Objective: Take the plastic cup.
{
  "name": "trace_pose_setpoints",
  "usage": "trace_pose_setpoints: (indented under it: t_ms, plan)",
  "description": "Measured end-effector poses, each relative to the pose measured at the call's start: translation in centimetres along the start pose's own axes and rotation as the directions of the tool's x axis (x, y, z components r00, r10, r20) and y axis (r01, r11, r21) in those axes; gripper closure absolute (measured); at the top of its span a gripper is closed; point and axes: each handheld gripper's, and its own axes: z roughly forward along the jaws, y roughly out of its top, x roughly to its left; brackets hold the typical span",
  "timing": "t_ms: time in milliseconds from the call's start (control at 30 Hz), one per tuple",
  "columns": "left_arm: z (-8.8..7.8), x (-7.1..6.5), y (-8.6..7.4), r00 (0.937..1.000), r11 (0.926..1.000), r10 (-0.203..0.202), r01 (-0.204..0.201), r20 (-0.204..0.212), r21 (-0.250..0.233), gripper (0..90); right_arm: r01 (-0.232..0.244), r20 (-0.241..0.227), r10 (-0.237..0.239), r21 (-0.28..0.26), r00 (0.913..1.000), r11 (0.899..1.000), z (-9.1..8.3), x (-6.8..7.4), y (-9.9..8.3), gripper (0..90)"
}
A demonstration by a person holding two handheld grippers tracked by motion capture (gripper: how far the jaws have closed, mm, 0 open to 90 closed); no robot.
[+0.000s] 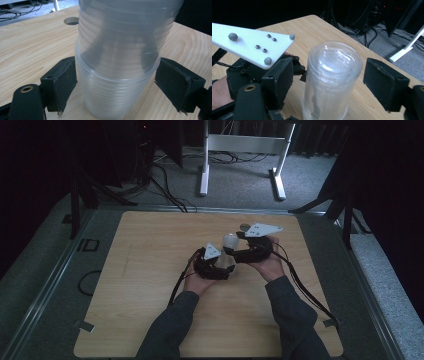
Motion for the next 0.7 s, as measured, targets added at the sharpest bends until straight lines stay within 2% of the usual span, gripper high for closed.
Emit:
trace_pose_setpoints:
  t_ms: [167,433,633,700]
  plan:
    - [0.0,-0.1,0.0,1.0000,1.0000,0.001,-0.001,-0.007,-0.001,20.2,-0.006,-0.006,0.006,-0.002,1.0000,1.000,0.5,0.1,0.4,27.9]
    - [0.0,-0.1,0.0,0.9999,1.0000,0.001,-0.001,-0.012,-0.004,20.8,-0.028,-0.003,0.028,0.012,0.9996,1.000,1.3,-0.5,0.1,27.9]
    - [0.0,-0.2,0.1,0.9999,1.0000,0.005,-0.005,-0.015,-0.003,21.2,-0.038,-0.005,0.038,0.010,0.9993,0.999,1.6,-0.6,0.0,32.6]
    - [0.0,-0.2,0.1,0.9998,1.0000,0.009,-0.009,-0.017,-0.004,21.2,-0.043,-0.015,0.043,0.000,0.9990,0.999,1.5,-0.7,0.1,36.7]
